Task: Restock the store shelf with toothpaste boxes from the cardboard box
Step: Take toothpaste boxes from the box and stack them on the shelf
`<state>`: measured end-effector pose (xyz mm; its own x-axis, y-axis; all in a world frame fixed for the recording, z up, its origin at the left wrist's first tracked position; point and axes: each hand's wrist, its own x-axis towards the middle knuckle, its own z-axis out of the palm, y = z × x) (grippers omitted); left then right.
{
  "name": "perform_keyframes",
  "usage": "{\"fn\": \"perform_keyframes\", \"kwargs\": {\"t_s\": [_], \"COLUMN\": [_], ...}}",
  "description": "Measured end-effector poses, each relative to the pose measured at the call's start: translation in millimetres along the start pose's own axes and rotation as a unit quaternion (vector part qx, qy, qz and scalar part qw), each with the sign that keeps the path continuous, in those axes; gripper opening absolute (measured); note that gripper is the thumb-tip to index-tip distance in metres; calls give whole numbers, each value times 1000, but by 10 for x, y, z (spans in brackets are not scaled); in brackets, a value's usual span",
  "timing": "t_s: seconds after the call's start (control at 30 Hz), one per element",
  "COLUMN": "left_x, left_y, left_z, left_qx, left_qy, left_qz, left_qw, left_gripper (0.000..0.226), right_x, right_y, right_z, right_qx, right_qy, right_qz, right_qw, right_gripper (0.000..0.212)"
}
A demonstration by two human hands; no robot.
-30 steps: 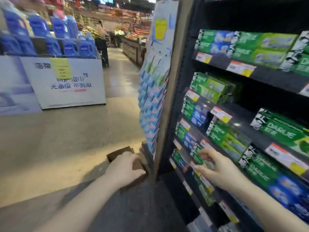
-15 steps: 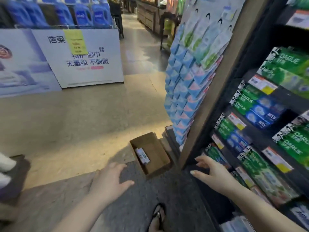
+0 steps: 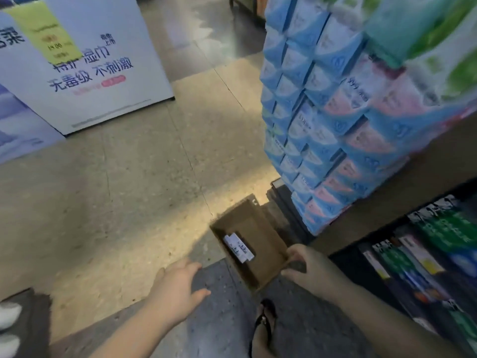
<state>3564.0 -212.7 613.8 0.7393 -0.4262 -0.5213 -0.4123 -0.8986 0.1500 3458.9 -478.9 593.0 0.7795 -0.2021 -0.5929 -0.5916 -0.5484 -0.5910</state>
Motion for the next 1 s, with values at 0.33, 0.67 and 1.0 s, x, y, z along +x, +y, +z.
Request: {"fn": "perform_keyframes", "kwargs": {"t_s": [0.33,0.67,1.0], "left_x": [1810,3430,4696], "left_y": [-149,-720,-1069], "left_z": [415,1226,2209], "left_qx": [-18,106,156], "left_qy": [-105,-176,-174], "left_qz": [64,195,239], "left_qw": [992,959,943], "left_gripper": [64,62,58], "right_x": [1561,2687,3853], "right_y": [245,722,1269], "right_z": [178,1275,2394], "right_qx": [-17,54,64], "right_qy": [-3,26,14], "right_qz": [59,151,189], "right_qw": [998,987,980], "right_gripper": [52,52,51]}}
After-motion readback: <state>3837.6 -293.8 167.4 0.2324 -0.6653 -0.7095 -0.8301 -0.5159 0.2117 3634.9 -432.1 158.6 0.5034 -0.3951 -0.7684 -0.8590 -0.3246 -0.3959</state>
